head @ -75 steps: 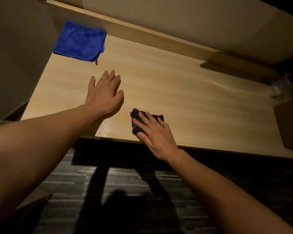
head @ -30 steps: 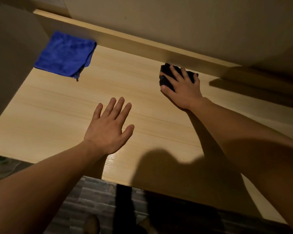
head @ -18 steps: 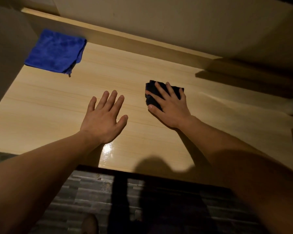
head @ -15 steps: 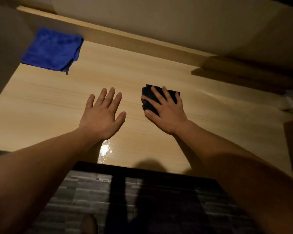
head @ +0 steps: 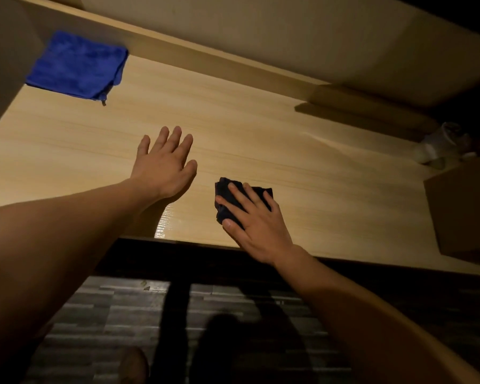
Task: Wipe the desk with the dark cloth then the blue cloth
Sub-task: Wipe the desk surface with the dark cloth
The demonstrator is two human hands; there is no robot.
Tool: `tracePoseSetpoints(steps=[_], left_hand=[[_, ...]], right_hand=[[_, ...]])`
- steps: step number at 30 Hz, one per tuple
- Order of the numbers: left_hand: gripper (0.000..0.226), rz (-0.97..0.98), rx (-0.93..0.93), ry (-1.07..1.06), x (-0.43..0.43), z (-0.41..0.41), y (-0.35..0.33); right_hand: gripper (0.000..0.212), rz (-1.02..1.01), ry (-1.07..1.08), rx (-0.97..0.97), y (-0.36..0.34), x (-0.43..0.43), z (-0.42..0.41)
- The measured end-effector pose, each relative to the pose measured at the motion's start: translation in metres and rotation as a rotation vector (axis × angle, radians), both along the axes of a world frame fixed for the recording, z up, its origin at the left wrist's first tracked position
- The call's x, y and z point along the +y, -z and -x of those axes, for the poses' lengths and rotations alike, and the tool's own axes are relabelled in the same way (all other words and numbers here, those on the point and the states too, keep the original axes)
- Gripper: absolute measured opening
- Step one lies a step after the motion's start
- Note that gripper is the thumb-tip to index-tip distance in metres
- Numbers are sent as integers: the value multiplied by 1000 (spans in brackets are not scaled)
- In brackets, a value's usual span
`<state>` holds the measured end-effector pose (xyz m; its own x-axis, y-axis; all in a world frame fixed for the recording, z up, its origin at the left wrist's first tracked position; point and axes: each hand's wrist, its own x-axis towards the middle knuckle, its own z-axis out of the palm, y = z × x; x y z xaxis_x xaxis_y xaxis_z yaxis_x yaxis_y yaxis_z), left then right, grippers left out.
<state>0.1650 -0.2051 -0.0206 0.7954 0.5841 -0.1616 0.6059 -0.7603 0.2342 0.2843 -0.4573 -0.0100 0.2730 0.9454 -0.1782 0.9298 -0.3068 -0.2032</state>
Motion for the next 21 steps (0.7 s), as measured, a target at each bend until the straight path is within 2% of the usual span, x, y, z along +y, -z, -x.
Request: tracePoseSetpoints(steps=[4,7,11,14,18,21], left_hand=[[65,3,-119,28,-18,-14,-12],[62,79,-203,57,-40,-38,-19],[62,175,-239,14,-61,-66,-15],[70,132,-132,-22,-70,-73,-4],[74,40,-60,-21,-74,-76,1],[74,16,-45,-29,-75,-77,2]], right_hand=[[56,-87,17,51,2,-18,22],[57,-153,92,176,-2,-26,33],[46,-281,301,592,-14,-40,36],[36,-309,486,872,-33,-45,18],[30,-420,585,885,-56,-22,-39],[31,-416,537,708,-62,14,-101]])
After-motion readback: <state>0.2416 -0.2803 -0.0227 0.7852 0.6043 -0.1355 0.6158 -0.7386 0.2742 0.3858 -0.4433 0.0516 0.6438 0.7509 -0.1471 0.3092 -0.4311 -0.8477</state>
